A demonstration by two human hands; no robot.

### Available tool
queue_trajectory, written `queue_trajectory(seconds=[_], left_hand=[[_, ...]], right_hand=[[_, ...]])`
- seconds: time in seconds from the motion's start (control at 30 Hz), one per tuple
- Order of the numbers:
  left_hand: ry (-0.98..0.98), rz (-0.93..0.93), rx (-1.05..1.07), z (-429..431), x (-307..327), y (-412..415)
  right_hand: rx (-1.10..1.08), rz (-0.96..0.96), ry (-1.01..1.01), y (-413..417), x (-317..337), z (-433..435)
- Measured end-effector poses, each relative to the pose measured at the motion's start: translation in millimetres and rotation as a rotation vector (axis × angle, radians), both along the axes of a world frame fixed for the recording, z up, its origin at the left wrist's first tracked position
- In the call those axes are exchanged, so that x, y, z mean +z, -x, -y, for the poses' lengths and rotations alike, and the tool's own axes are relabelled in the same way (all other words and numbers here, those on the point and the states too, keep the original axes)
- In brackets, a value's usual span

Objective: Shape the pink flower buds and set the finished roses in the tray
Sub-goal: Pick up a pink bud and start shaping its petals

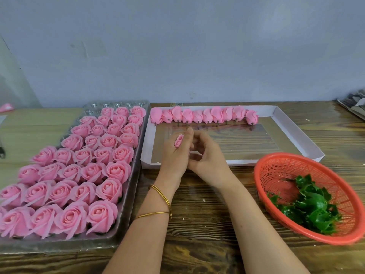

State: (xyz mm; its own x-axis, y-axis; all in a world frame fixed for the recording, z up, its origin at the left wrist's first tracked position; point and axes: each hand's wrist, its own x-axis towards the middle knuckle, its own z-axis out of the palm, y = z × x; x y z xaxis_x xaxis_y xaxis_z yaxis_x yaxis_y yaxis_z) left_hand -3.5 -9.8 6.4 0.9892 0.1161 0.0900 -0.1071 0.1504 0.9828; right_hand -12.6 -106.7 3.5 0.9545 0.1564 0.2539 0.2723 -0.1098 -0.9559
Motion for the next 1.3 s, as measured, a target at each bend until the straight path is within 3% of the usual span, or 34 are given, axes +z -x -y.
queue_trajectory(seconds=[0.5, 0.83, 1.3], left_hand=[[-0.115, 0.091, -0.041, -4.7, -0.9, -0.4], [-0.066, 0.039, 0.029, -1.1, -2.2, -2.5], [-0.047, 0.086, -0.079, -5.3, 0.5, 0.7]], right_hand=[[0.021, 0.001, 0.007, -0.4, 0.6, 1.7], [-0.024, 0.05, 0.085, 0.5, 0.7, -0.2], [0.024, -0.008, 0.022, -0.6, 0.8, 2.7]])
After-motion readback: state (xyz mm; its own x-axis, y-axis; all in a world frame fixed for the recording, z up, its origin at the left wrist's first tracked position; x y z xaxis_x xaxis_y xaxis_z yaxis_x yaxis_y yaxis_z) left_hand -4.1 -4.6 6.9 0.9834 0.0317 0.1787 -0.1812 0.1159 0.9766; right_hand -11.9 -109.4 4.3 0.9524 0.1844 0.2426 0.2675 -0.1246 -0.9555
